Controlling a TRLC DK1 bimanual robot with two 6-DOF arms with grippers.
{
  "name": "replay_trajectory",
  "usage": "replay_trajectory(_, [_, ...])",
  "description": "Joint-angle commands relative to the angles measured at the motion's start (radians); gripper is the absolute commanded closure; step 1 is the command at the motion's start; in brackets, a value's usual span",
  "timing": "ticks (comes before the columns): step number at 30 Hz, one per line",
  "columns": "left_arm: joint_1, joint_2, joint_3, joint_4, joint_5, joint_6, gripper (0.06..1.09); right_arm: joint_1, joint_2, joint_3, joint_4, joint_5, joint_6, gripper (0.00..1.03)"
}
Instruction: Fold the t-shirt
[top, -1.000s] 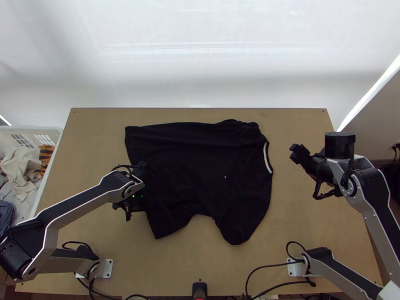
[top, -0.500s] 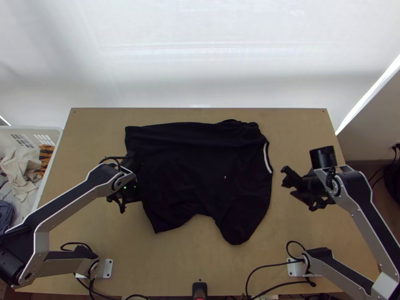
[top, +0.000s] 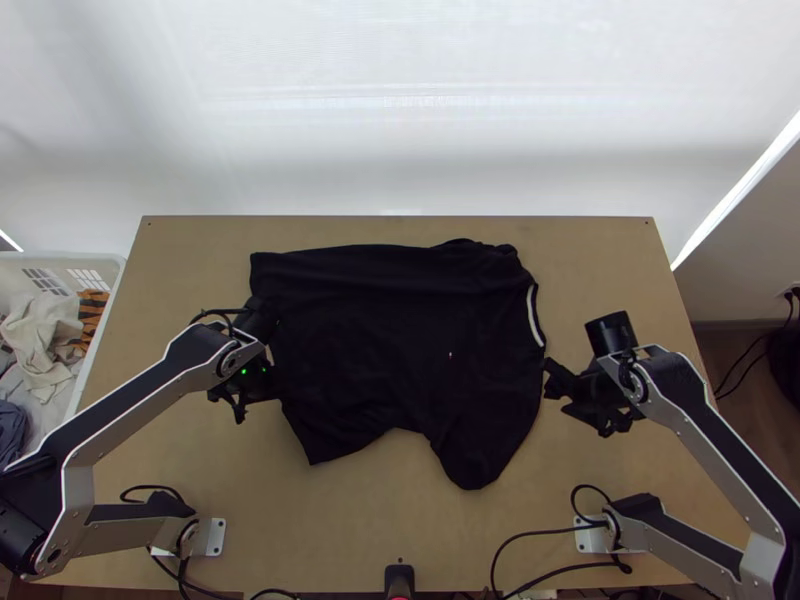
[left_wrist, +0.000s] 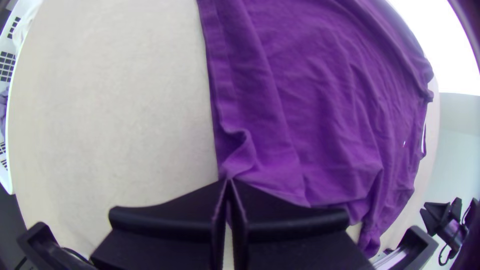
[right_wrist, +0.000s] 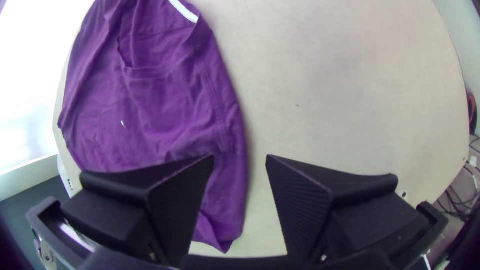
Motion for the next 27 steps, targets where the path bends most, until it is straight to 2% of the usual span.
replay_trajectory(1, [0.014,-0.021,0.022,-0.021,-0.007,0.001,1.05,0.023,0.050,-0.019,0.017,-0.008,0.016,0.50])
replay_trajectory(27, [0.036,-0.026,0.037,-0.030,-0.009,0.001,1.05,0.061,0.243,-0.030,0.105,-0.034,0.004,0.50])
